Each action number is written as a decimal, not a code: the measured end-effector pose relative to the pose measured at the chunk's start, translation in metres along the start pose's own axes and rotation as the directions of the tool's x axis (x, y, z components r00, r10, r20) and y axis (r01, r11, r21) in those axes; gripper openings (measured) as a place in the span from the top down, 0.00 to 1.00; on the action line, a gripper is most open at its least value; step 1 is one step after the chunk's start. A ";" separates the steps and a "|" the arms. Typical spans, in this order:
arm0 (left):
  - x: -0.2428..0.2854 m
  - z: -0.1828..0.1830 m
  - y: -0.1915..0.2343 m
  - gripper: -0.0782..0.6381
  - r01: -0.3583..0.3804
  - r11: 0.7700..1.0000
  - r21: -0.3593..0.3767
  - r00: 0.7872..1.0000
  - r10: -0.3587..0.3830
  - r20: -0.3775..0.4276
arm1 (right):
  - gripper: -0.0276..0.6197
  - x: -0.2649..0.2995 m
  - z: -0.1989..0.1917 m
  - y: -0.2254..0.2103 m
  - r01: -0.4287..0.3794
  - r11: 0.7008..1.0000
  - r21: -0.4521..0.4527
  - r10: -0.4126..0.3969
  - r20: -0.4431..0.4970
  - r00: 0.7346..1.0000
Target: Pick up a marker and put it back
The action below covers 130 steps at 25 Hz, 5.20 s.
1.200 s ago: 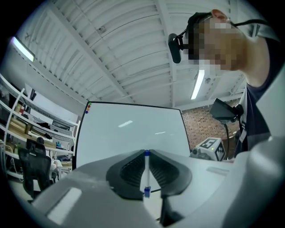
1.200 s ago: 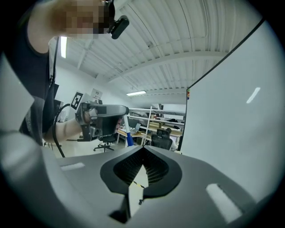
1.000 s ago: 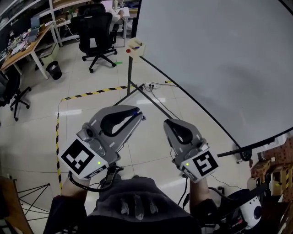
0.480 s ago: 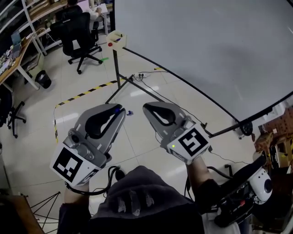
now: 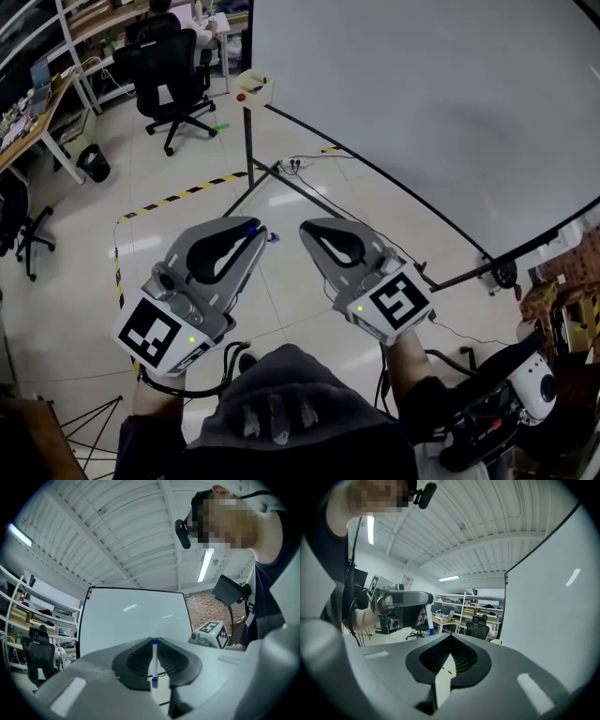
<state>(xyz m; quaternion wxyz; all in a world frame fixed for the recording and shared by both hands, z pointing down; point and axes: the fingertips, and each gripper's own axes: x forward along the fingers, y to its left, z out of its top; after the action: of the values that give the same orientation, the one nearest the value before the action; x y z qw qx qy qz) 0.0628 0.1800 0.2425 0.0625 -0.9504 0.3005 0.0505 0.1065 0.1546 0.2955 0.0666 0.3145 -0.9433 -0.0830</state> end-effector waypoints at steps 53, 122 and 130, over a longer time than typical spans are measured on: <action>0.029 -0.003 -0.005 0.84 -0.128 0.992 0.007 0.992 0.127 0.023 | 0.95 -0.019 -0.027 -0.027 -0.096 0.994 0.052 0.096 0.005 0.995; 0.294 -0.292 0.591 0.84 -0.109 0.991 -0.081 0.958 0.083 -0.274 | 0.95 0.441 -0.113 -0.408 -0.002 0.989 0.146 0.025 -0.152 0.988; 0.292 -0.327 0.589 0.84 -0.106 0.987 -0.124 0.942 0.059 -0.331 | 0.95 0.450 -0.124 -0.410 -0.005 0.985 0.172 0.034 -0.168 0.985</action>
<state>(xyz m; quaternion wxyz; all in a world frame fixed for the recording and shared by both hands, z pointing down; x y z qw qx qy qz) -0.0207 -0.5119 0.4745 -0.0568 -0.9343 0.3420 -0.0836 0.0104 -0.4552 0.3680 0.1206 0.3159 -0.9407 0.0260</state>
